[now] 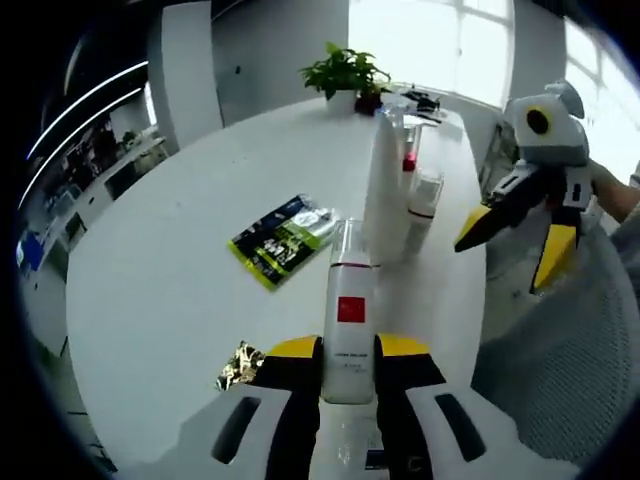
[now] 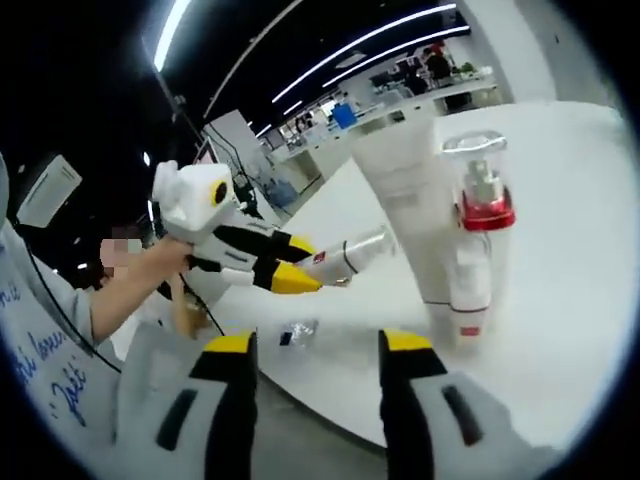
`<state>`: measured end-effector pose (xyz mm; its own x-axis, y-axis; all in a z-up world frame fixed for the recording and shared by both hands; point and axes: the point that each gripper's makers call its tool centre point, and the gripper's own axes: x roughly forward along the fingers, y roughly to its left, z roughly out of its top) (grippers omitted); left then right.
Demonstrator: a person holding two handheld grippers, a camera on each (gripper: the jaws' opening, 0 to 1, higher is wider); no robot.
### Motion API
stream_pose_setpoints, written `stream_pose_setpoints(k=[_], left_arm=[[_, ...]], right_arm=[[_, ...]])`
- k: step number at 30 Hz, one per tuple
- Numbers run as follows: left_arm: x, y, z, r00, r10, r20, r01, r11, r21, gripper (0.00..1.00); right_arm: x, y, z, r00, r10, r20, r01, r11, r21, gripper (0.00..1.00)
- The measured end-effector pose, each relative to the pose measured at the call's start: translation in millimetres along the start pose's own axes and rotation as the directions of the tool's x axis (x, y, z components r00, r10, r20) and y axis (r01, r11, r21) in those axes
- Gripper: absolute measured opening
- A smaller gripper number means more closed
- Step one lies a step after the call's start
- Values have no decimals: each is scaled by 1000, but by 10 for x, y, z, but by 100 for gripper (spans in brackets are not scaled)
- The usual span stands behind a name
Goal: Arrange the skincare products in the storage area until every visible bottle or jar stands upright without overlapping.
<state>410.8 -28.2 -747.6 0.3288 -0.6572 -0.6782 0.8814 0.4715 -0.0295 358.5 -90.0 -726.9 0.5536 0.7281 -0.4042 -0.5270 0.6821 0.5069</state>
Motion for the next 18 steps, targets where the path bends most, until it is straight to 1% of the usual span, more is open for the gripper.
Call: stream_pose_setpoints(k=[3, 5, 6, 8, 12, 13, 16, 18], left_arm=[[-48, -123, 36, 999, -12, 37, 12, 1000, -26, 16], [-75, -189, 45, 999, -13, 51, 15, 999, -38, 16], [-87, -214, 37, 999, -10, 52, 12, 999, -37, 16], [-105, -234, 30, 998, -5, 56, 7, 999, -39, 16], [-162, -275, 52, 996, -4, 89, 11, 996, -85, 16], [-177, -291, 56, 996, -1, 94, 9, 996, -87, 16], [-189, -334, 56, 996, 0, 94, 9, 996, -89, 16], [-191, -379, 59, 995, -3, 97, 12, 996, -89, 16]], right_arm=[[39, -23, -43, 1000, 10, -7, -9, 999, 50, 47], [54, -35, -49, 1000, 13, 6, -14, 997, 70, 46], [58, -22, -47, 1000, 22, 15, -23, 995, 98, 45], [58, -30, -21, 999, 23, 41, -28, 992, 124, 44], [63, -68, 14, 997, 17, 74, -30, 984, 177, 43], [68, -98, 25, 996, 6, 85, -23, 979, 204, 43], [67, -135, 37, 996, -10, 90, -9, 977, 212, 43], [61, -127, 109, 992, -2, 127, -27, 973, 230, 43]])
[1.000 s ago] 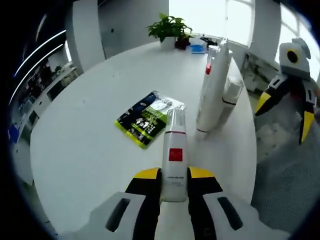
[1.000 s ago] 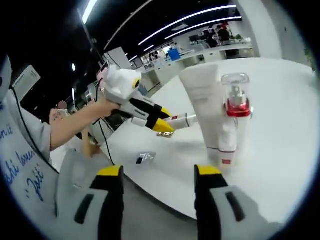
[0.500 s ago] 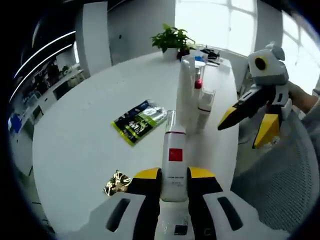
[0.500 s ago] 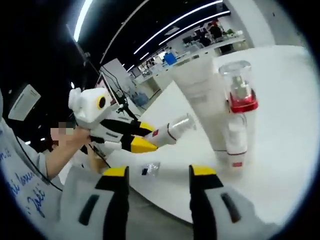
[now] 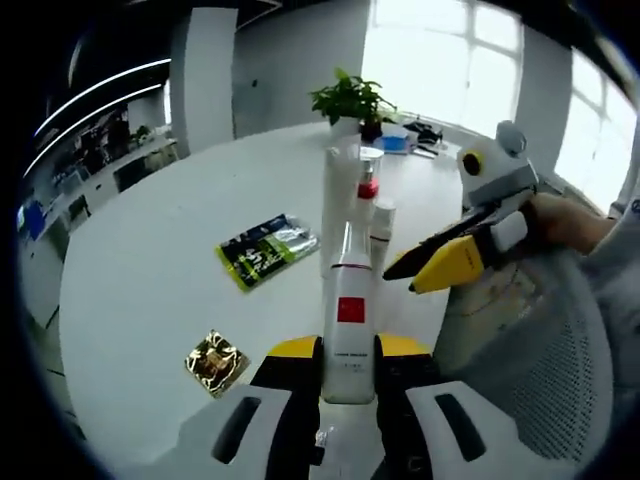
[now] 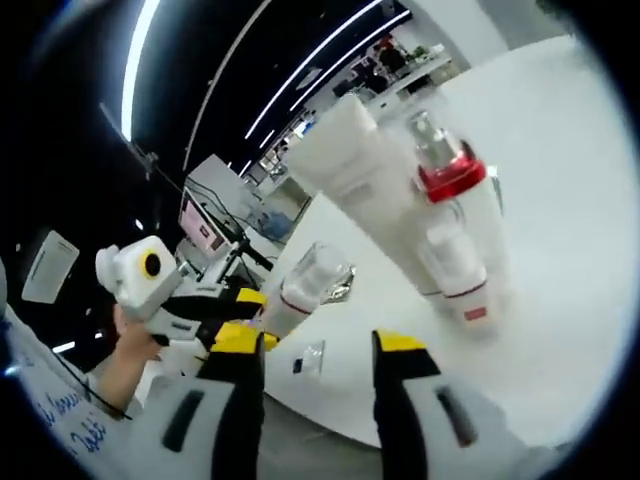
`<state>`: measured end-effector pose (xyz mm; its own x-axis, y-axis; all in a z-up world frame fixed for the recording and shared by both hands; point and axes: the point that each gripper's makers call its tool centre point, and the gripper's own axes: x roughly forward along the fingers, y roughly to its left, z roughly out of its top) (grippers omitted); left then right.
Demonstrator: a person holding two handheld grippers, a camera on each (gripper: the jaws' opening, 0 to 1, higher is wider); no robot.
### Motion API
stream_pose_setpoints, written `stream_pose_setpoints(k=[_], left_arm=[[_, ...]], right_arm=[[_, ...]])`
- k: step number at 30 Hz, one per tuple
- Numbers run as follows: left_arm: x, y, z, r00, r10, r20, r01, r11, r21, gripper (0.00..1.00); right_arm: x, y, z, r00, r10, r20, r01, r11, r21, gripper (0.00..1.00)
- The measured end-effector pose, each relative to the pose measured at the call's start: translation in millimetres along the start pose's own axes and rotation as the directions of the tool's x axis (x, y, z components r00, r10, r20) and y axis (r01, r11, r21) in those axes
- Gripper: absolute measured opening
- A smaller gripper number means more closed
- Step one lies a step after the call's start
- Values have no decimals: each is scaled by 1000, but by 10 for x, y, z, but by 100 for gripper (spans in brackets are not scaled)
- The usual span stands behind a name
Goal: Arrange the skincare products in the storage area until every visible bottle or jar stands upright without overlapping.
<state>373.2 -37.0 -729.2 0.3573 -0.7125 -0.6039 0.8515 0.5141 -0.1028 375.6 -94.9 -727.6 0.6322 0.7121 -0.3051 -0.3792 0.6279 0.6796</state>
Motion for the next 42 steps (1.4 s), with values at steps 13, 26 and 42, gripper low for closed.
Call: stream_pose_setpoints(k=[13, 26, 42], left_arm=[[-30, -216, 126, 998, -10, 55, 10, 1000, -2, 16], [-3, -333, 150, 998, -28, 56, 27, 1000, 9, 16], [89, -341, 104, 999, -31, 29, 27, 993, 117, 18]], right_arm=[[6, 39, 163, 988, 71, 141, -108, 955, 276, 34], [-6, 72, 183, 982, 78, 174, -137, 921, 364, 24], [-29, 243, 342, 973, 142, 180, -170, 974, 148, 18]])
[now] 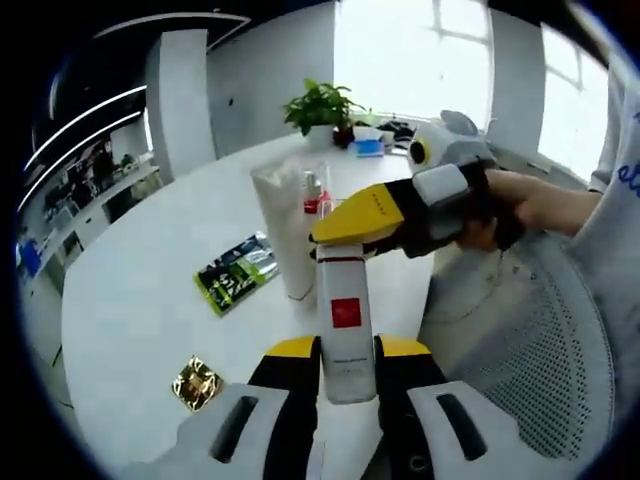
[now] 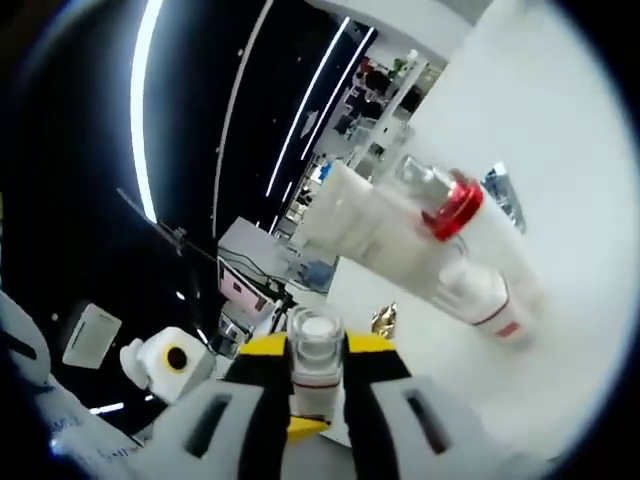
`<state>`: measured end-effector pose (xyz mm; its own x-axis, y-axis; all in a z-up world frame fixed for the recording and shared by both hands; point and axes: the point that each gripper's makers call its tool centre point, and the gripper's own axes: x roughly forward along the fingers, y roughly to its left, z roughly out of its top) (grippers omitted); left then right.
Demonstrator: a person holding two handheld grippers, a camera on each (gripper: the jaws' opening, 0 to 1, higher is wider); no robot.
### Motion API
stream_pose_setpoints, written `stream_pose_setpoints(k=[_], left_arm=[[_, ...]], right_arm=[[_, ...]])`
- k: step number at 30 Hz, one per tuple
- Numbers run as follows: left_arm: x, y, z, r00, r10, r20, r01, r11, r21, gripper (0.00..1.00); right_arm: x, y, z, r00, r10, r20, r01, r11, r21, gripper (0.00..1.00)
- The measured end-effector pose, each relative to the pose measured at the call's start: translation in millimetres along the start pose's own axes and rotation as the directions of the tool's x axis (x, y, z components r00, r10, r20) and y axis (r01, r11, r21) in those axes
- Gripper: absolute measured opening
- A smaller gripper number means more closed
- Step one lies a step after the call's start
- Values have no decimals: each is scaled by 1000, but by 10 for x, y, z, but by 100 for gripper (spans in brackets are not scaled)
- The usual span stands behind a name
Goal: Arrange the skincare products in the storage area until every visible bottle or jar stands upright without overlapping.
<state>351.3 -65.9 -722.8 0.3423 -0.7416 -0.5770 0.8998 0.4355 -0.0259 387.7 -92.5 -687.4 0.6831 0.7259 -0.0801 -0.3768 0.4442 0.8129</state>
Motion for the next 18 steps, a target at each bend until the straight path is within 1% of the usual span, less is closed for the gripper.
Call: stream_pose_setpoints(k=[3, 5, 6, 7, 8, 10, 11, 12, 13, 15, 17, 18], left_arm=[[6, -14, 2, 1000, -20, -2, 20, 1000, -2, 19], [20, -26, -3, 1000, -30, -9, 30, 1000, 9, 20], [33, -44, -6, 999, -43, -15, 43, 999, 9, 21], [39, -45, -5, 999, -45, -16, 46, 999, 10, 21], [46, -51, -2, 999, -50, -18, 51, 999, 15, 22], [54, -65, 9, 998, -61, -18, 61, 998, 17, 22], [60, -75, 21, 997, -71, -13, 71, 997, 16, 22], [63, -83, 30, 997, -78, -11, 78, 997, 13, 23], [67, -83, 35, 996, -84, -11, 84, 996, 11, 23], [73, -93, 22, 995, -97, -20, 97, 995, 18, 25], [79, -108, 13, 993, -111, -28, 111, 994, 21, 27], [81, -111, 12, 993, -114, -28, 114, 993, 20, 27]], right_arm=[[5, 26, -13, 1000, 15, -17, -16, 999, -48, 18], [13, 67, -40, 999, 37, -40, -41, 992, -115, 18], [19, 97, -57, 997, 45, -56, -54, 986, -161, 18], [21, 107, -65, 997, 48, -63, -58, 982, -179, 18], [26, 130, -91, 995, 52, -85, -70, 969, -236, 18], [32, 190, -149, 989, 71, -130, -108, 947, -303, 18], [37, 208, -157, 988, 76, -138, -118, 938, -326, 18], [37, 248, -180, 982, 95, -161, -151, 913, -378, 18], [34, 269, -198, 978, 104, -178, -169, 899, -404, 18], [28, 339, -239, 967, 131, -219, -222, 857, -465, 18], [25, 385, -272, 955, 146, -259, -263, 819, -510, 18], [24, 401, -283, 951, 151, -271, -277, 807, -522, 18]])
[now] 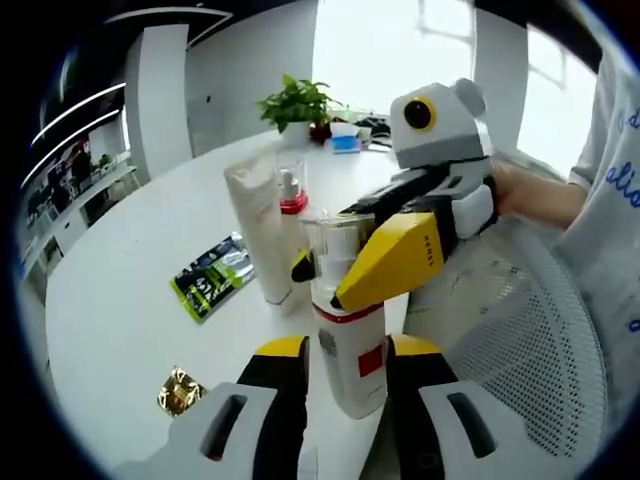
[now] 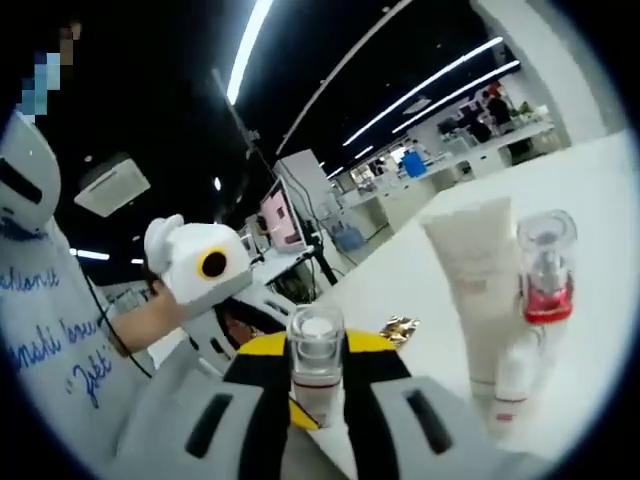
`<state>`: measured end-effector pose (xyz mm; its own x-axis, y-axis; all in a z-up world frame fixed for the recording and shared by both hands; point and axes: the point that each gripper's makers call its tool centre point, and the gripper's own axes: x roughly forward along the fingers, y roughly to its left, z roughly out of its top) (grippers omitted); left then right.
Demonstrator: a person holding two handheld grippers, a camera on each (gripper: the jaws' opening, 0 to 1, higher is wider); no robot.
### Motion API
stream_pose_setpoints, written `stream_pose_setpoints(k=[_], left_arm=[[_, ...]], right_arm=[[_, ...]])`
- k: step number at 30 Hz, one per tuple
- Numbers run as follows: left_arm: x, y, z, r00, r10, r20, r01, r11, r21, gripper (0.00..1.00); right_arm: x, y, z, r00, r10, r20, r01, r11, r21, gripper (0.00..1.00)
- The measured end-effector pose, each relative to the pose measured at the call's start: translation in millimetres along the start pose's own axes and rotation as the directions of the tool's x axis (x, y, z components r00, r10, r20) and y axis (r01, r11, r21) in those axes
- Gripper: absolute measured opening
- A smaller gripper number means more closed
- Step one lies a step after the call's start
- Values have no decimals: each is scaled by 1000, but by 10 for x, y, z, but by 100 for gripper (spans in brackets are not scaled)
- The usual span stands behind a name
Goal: Arrange the skincare products in the storage area until every visible bottle or jar stands upright without overlapping.
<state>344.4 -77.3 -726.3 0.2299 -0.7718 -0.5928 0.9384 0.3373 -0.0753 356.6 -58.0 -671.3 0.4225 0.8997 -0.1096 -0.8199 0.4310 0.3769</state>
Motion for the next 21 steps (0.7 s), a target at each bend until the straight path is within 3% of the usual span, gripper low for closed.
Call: stream_pose_setpoints(k=[6, 10, 21], left_arm=[[34, 9, -27, 1000, -14, -17, 14, 1000, 9, 33], [71, 29, -64, 999, -2, -48, 5, 998, 56, 28], [207, 65, -149, 996, -9, -89, 15, 998, 69, 22]], right_arm=[[11, 107, -41, 994, 66, -84, -77, 987, -138, 18], [3, 75, -91, 988, 61, -140, -91, 971, -219, 18], [35, -30, -200, 975, 14, -224, -77, 958, -276, 18]])
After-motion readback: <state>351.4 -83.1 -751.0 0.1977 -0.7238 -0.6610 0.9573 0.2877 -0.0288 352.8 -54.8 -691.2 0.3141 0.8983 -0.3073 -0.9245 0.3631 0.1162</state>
